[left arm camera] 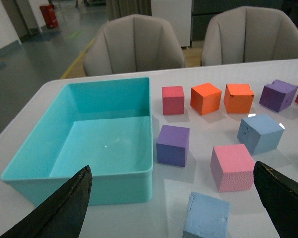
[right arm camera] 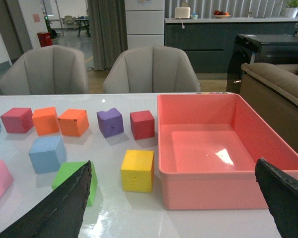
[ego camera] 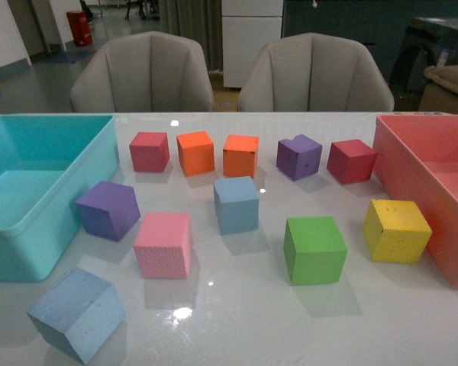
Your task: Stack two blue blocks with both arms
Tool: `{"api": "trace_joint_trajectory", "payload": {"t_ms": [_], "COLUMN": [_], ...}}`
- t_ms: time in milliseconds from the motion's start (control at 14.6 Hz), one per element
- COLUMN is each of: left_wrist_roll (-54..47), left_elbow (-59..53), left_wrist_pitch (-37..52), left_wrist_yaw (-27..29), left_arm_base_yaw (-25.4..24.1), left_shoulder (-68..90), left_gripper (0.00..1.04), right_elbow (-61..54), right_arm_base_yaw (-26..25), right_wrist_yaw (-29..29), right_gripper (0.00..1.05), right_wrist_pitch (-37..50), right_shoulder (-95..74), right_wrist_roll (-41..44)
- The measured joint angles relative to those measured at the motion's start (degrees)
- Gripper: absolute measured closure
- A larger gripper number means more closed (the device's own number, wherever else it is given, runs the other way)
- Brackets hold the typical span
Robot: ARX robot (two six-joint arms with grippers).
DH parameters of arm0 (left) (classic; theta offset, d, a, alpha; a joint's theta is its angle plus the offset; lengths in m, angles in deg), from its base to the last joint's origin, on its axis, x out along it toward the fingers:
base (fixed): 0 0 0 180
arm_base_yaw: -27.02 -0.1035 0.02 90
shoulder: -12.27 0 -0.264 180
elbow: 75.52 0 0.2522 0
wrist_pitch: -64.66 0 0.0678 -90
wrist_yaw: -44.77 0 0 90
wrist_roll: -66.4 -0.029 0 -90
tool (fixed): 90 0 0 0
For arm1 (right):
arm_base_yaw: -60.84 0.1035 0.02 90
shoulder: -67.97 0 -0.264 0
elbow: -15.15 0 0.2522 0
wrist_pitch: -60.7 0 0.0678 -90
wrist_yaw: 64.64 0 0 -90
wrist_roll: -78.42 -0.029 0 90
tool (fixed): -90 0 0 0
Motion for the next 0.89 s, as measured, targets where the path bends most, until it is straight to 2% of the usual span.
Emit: {"api": "trace_joint_trajectory", "payload": {"t_ms": [68, 205, 273, 342, 410, 888], "left_wrist_roll": [0.0, 1.0, 1.8, 2.2, 1.9, 1.9], "left_elbow": [0.8, 5.8, 8.8, 11.8, 13.3, 14.8], "left_wrist_pitch": [6.9, 19.6, 22.6, 21.3, 22.1, 25.9], "left_wrist_yaw": [-3.7, -10.5, -13.5, -20.2, -22.5, -22.4], "left_arm_base_yaw": [-2.0, -2.8, -2.0, 0.2, 0.7, -2.9], "left_shoulder": [8.6, 26.5, 35.1, 50.7, 59.5, 72.1], "left_gripper": [0.07, 0.07, 0.07, 0.07, 0.07, 0.07], "right_elbow": [0.0, 0.0, 0.0, 0.0, 0.0, 0.0], "right_arm_base_yaw": [0.0, 0.0, 0.0, 0.0, 0.0, 0.0], "right_wrist_yaw": [0.0, 0.0, 0.0, 0.0, 0.0, 0.0], "right_gripper": [0.06, 0.06, 0.06, 0.06, 0.06, 0.06], "right_wrist_pitch": [0.0, 0.0, 0.0, 0.0, 0.0, 0.0], "right_shoulder": [0.0, 0.0, 0.0, 0.0, 0.0, 0.0], "right_wrist_roll": [0.0, 0.0, 0.0, 0.0, 0.0, 0.0]}}
